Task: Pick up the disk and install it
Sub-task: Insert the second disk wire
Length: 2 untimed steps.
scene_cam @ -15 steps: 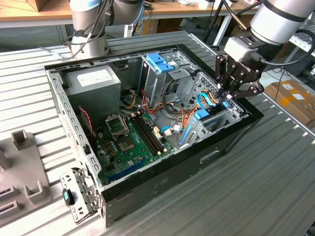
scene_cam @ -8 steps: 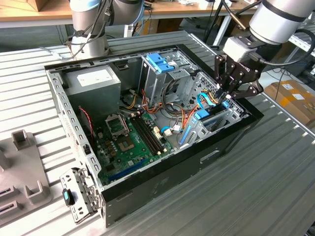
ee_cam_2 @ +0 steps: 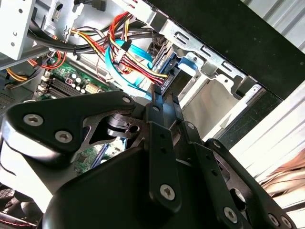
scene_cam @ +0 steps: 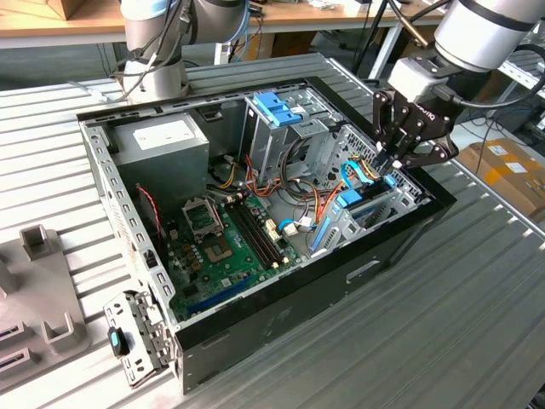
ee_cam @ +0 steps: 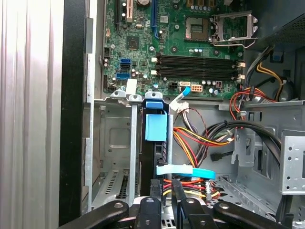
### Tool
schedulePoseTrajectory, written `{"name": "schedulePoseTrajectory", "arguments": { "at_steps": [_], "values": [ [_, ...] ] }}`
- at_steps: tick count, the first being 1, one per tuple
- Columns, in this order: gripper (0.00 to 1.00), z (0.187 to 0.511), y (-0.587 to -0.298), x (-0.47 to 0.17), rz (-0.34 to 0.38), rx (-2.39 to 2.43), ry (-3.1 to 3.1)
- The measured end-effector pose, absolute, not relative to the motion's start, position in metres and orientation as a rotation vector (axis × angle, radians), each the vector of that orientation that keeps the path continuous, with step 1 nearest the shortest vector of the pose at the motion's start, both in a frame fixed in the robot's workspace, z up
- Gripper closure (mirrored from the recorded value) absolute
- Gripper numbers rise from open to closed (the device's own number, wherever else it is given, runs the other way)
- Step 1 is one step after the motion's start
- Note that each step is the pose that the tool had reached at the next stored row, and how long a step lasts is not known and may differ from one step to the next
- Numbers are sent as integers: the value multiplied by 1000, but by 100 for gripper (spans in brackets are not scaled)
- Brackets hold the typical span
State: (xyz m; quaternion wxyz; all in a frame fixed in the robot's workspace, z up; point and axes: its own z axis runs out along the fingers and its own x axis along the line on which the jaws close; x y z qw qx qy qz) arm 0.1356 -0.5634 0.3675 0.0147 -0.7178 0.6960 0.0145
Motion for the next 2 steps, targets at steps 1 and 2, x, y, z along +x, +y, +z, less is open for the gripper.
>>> {"name": "schedulePoseTrajectory", "arguments": {
  "at_steps": [1,2],
  "values": [
    [76,368,-563,136,45,-2234,2166],
    [76,368,-563,136,45,-2234,2166]
  ]
}}
